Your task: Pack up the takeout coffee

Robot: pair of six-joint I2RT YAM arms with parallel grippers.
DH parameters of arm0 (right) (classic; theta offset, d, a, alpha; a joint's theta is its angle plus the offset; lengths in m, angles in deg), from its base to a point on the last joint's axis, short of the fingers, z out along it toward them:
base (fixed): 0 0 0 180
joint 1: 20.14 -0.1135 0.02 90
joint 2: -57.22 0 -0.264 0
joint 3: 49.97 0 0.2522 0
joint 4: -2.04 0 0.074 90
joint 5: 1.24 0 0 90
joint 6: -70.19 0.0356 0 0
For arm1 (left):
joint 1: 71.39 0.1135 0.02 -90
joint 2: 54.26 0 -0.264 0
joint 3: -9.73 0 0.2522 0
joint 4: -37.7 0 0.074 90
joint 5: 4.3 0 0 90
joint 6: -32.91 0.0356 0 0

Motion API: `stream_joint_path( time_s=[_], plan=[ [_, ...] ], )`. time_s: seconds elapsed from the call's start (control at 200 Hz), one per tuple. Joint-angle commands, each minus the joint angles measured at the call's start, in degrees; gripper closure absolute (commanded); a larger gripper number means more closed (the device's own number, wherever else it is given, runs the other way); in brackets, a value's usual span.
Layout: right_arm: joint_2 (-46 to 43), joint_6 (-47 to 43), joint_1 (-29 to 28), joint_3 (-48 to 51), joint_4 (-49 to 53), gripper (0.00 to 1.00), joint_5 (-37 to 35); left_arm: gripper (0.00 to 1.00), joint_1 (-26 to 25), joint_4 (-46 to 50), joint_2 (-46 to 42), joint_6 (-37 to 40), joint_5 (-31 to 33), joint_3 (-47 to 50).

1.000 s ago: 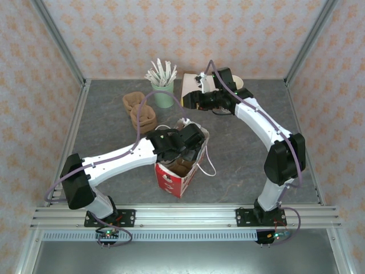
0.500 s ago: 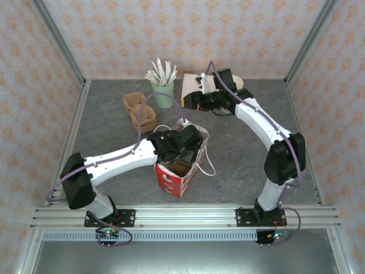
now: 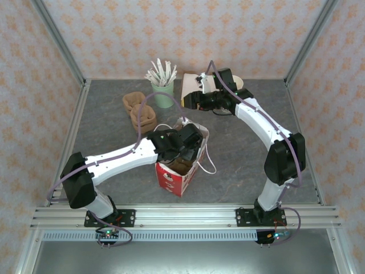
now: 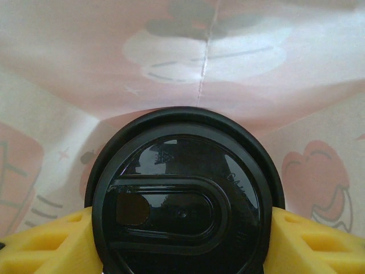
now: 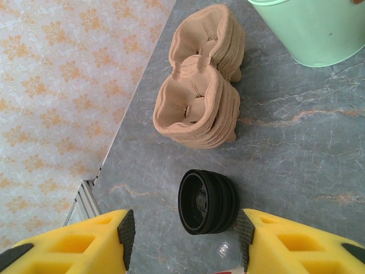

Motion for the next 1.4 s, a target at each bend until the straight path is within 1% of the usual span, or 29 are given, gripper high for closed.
stream_joint_path(
  time_s=[0.0,0.19,0.686,0.906,1.241,1.396],
  plan=[
    [0.8,-1.1,0.5,-1.0,-0.8,0.48,-0.3,0.36,0.6,-0.7,1.5,0.6,-1.0,0.4],
    [1.0,-1.1,1.0,-1.0,-0.7,0.48,-0.3,0.36,0.6,-0.6,1.8,0.9,-2.5,1.1],
    [1.1,-1.4,1.4,-1.2,-0.6,0.48,-0.2,0.36,0.5,3.8,2.2,2.5,2.2,-0.9],
    [1.1,-1.6,1.5,-1.2,-0.6,0.48,-0.1,0.36,0.6,2.6,3.3,2.6,0.5,0.6],
    [0.8,-2.2,1.5,-0.8,0.1,0.48,-0.5,0.36,0.6,0.3,4.9,3.5,-3.9,1.9],
    [1.1,-1.9,1.6,-1.3,0.0,0.48,-0.7,0.36,0.6,0.3,5.0,4.0,-4.6,2.4]
  ],
)
